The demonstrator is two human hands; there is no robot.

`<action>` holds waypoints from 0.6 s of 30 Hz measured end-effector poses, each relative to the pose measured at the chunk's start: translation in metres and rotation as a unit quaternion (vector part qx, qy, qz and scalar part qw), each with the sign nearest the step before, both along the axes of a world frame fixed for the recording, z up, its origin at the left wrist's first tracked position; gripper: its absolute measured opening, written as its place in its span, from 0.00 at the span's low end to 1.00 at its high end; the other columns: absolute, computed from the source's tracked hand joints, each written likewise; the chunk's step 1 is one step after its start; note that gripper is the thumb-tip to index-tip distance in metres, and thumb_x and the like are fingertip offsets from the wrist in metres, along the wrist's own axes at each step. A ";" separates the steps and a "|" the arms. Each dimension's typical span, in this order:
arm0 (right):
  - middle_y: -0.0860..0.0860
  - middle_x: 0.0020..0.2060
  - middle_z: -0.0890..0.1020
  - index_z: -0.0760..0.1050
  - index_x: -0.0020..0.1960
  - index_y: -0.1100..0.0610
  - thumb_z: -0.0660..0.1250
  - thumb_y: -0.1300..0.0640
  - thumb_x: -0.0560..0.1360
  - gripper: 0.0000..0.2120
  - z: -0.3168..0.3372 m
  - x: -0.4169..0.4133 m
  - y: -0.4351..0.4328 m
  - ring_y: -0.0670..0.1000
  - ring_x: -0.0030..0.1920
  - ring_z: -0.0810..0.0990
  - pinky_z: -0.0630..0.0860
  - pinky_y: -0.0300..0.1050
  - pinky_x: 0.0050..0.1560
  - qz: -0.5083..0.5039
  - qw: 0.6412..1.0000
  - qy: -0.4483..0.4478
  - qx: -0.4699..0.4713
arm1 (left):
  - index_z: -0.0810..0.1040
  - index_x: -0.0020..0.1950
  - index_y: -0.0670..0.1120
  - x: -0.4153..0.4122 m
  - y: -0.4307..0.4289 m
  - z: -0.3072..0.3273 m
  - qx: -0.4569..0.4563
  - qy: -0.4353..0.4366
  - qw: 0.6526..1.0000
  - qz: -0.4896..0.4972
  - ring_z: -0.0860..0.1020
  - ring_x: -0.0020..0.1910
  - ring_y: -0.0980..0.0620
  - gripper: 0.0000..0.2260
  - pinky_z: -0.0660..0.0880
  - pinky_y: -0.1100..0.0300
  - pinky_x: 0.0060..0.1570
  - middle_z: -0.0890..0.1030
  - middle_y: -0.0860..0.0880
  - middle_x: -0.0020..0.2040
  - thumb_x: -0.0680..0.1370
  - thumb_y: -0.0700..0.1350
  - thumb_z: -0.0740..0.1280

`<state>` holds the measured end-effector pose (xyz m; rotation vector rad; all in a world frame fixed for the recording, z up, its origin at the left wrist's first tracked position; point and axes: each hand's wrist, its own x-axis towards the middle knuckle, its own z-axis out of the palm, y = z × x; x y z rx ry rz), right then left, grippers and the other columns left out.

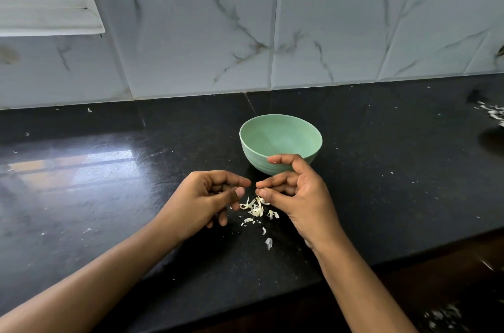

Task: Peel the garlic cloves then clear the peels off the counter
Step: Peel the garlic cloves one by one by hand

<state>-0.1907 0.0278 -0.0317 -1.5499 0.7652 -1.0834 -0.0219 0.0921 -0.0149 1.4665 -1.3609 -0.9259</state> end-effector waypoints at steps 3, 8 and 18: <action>0.51 0.32 0.82 0.74 0.52 0.48 0.76 0.67 0.65 0.23 0.000 0.000 0.000 0.52 0.38 0.84 0.81 0.48 0.46 -0.001 1.000 -0.014 0.017 | 0.82 0.51 0.50 0.000 0.000 -0.001 -0.007 -0.028 1.000 -0.005 0.75 0.25 0.53 0.07 0.68 0.64 0.22 0.81 0.49 0.33 0.76 0.41 0.68; 0.53 0.31 0.82 0.74 0.52 0.53 0.72 0.67 0.71 0.15 0.000 0.001 0.000 0.51 0.35 0.84 0.80 0.45 0.40 0.015 0.997 -0.051 0.058 | 0.82 0.51 0.54 -0.006 0.005 -0.004 -0.083 -0.154 0.985 0.003 0.79 0.28 0.54 0.10 0.72 0.69 0.32 0.82 0.56 0.36 0.71 0.45 0.75; 0.53 0.30 0.83 0.69 0.47 0.54 0.65 0.66 0.76 0.09 0.001 0.006 0.006 0.51 0.32 0.84 0.79 0.40 0.33 0.038 0.999 -0.004 -0.012 | 0.84 0.43 0.55 -0.009 0.001 -0.007 -0.175 -0.151 0.972 0.041 0.78 0.26 0.57 0.04 0.72 0.68 0.28 0.81 0.57 0.35 0.69 0.48 0.75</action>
